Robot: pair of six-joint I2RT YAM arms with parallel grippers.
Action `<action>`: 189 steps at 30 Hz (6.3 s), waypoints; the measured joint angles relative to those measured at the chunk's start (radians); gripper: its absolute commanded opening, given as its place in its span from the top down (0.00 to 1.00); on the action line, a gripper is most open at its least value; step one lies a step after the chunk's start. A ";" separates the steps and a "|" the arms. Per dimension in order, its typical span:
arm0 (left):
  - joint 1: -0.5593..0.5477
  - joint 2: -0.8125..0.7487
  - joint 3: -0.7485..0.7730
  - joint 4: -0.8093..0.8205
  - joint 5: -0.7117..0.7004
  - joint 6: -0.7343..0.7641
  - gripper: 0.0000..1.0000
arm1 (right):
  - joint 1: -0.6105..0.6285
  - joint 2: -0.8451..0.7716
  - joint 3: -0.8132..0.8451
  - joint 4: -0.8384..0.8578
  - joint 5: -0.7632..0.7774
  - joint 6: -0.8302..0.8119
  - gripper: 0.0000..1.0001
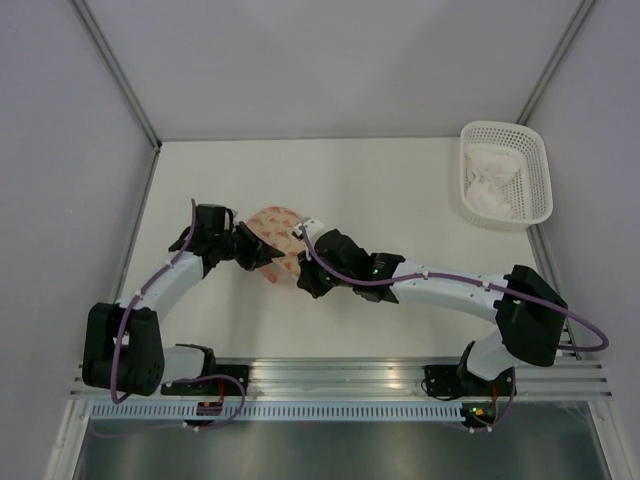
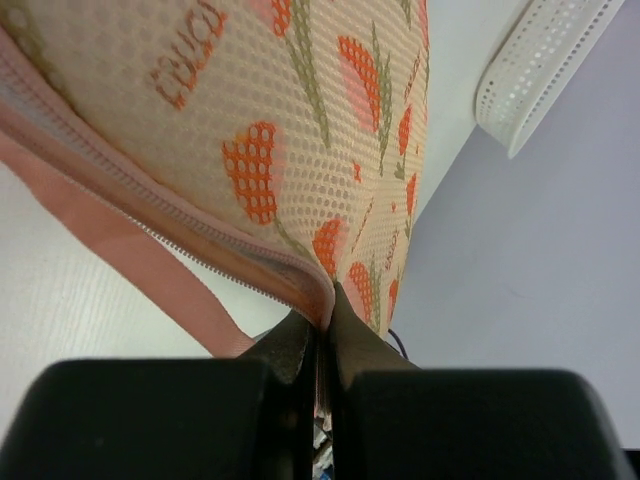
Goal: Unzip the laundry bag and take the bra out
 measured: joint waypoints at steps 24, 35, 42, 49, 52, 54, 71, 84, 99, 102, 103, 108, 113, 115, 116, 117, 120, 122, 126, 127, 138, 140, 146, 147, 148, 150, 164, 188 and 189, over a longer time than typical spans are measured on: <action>0.093 0.095 0.241 -0.317 0.179 0.501 0.96 | -0.037 -0.092 -0.069 -0.141 0.143 0.017 1.00; 0.108 0.095 0.249 -0.404 0.262 0.616 0.94 | -0.086 -0.097 -0.111 -0.206 0.173 0.021 1.00; 0.080 0.095 0.249 -0.417 0.291 0.650 0.88 | -0.119 -0.107 -0.119 -0.219 0.193 0.020 0.99; 0.006 0.061 0.213 -0.418 0.323 0.677 0.85 | -0.153 -0.099 -0.124 -0.228 0.201 0.016 1.00; -0.013 0.038 0.195 -0.425 0.328 0.684 0.84 | -0.163 -0.078 -0.124 -0.226 0.208 0.016 1.00; -0.025 0.027 0.189 -0.427 0.328 0.689 0.84 | -0.168 -0.066 -0.124 -0.225 0.212 0.015 0.99; -0.089 0.034 0.161 -0.425 0.327 0.718 0.85 | -0.198 -0.001 -0.099 -0.200 0.303 0.005 1.00; -0.129 0.047 0.158 -0.420 0.320 0.723 0.87 | -0.208 0.067 -0.037 -0.181 0.318 -0.020 1.00; -0.175 0.135 0.164 -0.412 0.318 0.723 0.90 | -0.230 -0.133 -0.034 -0.386 0.589 0.019 0.02; -0.193 0.188 0.192 -0.406 0.316 0.725 0.90 | -0.230 -0.223 -0.034 -0.409 0.601 0.021 0.02; -0.198 0.211 0.204 -0.397 0.317 0.726 0.87 | -0.230 -0.253 -0.034 -0.412 0.600 0.020 0.02; -0.237 0.354 0.304 -0.345 0.326 0.734 0.73 | -0.230 -0.365 -0.034 -0.423 0.579 0.018 0.02; -0.255 0.468 0.415 -0.287 0.292 0.723 0.34 | -0.230 -0.385 -0.035 -0.436 0.540 0.016 0.02; -0.255 0.487 0.444 -0.258 0.268 0.702 0.24 | -0.230 -0.388 -0.037 -0.437 0.519 0.013 0.02; -0.255 0.499 0.462 -0.245 0.253 0.690 0.23 | -0.230 -0.392 -0.040 -0.437 0.507 0.010 0.02; -0.255 0.518 0.484 -0.231 0.245 0.677 0.22 | -0.230 -0.395 -0.042 -0.437 0.496 0.008 0.02; -0.255 0.607 0.573 -0.191 0.239 0.643 0.17 | -0.230 -0.404 -0.045 -0.434 0.462 0.000 0.02; -0.255 0.658 0.611 -0.169 0.225 0.621 0.16 | -0.230 -0.405 -0.046 -0.433 0.438 -0.008 0.02; -0.249 0.675 0.615 -0.166 0.149 0.583 0.15 | -0.230 -0.404 -0.061 -0.415 0.388 -0.022 0.02; -0.246 0.668 0.615 -0.170 0.124 0.577 0.15 | -0.230 -0.404 -0.068 -0.409 0.381 -0.025 0.02; -0.187 0.269 0.388 -0.209 -0.120 0.449 0.14 | -0.230 -0.327 -0.087 -0.333 0.314 -0.044 0.02; -0.175 0.163 0.335 -0.215 -0.194 0.422 0.14 | -0.230 -0.274 -0.087 -0.305 0.293 -0.047 0.03; -0.133 -0.099 0.232 -0.219 -0.336 0.345 0.14 | -0.230 -0.080 -0.016 -0.258 0.232 -0.052 0.13; -0.132 -0.141 0.212 -0.215 -0.355 0.330 0.14 | -0.229 -0.046 0.006 -0.249 0.222 -0.053 0.14; -0.132 -0.185 0.190 -0.212 -0.367 0.315 0.13 | -0.227 -0.015 0.031 -0.244 0.213 -0.055 0.16; -0.132 -0.260 0.143 -0.212 -0.383 0.291 0.13 | -0.220 0.037 0.078 -0.228 0.203 -0.058 0.17; -0.132 -0.382 -0.027 -0.216 -0.396 0.223 0.14 | -0.169 0.370 0.380 -0.224 0.323 -0.039 0.32; -0.132 -0.429 -0.036 -0.216 -0.382 0.219 0.14 | -0.165 0.384 0.426 -0.275 0.470 0.016 0.47; -0.132 -0.429 -0.036 -0.216 -0.382 0.219 0.14 | -0.164 0.384 0.426 -0.276 0.464 0.016 0.48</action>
